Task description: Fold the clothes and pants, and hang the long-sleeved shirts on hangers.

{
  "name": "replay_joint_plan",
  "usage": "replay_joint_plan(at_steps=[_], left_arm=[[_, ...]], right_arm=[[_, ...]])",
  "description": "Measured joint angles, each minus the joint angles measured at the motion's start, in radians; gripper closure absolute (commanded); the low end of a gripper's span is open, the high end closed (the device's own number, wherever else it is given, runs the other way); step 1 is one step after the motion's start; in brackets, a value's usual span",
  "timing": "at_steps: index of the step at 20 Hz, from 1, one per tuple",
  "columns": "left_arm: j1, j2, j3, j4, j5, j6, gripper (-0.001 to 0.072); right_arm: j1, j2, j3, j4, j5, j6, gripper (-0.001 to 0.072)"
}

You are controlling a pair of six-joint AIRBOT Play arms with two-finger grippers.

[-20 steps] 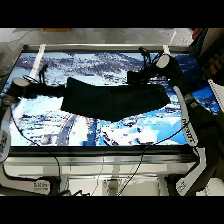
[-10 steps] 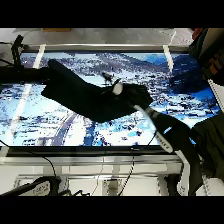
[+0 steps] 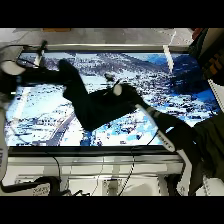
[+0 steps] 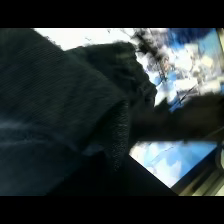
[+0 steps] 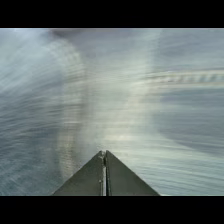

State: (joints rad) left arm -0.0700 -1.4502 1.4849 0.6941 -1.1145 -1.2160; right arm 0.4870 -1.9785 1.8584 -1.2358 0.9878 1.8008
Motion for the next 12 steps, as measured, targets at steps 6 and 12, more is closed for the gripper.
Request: replay_joint_plan(at_steps=[6,12], left_arm=[[-0.313,-0.203,0.0,-0.183,0.403,0.0,0.0662],[-0.532,-0.296,0.001,-0.286,0.718,0.032,0.0011]], right_arm=[[-0.295,0.2,0.001,-0.177,0.184,-0.021,0.0664],[-0.495,0.29,-0.003,-0.206,0.266,-0.13,0.0666]])
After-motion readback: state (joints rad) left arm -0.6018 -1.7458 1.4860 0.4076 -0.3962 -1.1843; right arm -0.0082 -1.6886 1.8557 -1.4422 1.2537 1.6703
